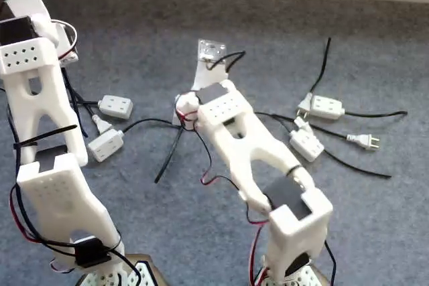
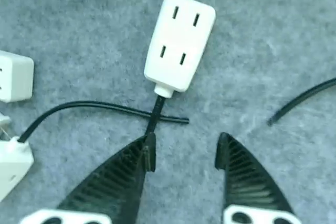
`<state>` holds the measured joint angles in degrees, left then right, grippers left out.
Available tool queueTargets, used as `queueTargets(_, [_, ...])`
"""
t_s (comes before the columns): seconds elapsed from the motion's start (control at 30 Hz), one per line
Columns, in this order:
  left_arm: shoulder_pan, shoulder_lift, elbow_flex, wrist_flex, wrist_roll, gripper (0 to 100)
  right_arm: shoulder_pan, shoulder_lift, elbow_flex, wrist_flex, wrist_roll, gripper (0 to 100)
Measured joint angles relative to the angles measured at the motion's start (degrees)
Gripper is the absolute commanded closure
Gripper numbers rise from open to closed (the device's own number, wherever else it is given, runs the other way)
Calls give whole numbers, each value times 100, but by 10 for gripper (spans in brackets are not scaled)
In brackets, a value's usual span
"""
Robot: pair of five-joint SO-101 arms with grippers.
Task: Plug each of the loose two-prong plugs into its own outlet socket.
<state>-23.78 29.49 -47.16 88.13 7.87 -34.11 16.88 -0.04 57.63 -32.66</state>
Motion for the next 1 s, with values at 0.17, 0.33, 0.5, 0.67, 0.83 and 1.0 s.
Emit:
queueTargets(0.17, [0, 0, 0, -123, -9, 993, -18, 888, -1064, 0, 26, 756])
queueTargets(0.33, [0, 0, 0, -141, -9, 993, -18, 1793, -2048, 0, 26, 756])
queueTargets(0.5, [0, 0, 0, -141, -9, 993, 70, 2866, -3138, 18, 26, 776])
queueTargets(0.67, [0, 0, 0, -141, -9, 993, 316, 3402, -4211, 818, 26, 954])
queueTargets(0.83, [0, 0, 0, -141, -9, 993, 554, 3446, -5266, 2154, 26, 936])
queueTargets(1.0, [0, 0, 0, -141, -9, 993, 571, 3437, -6400, 3666, 26, 936])
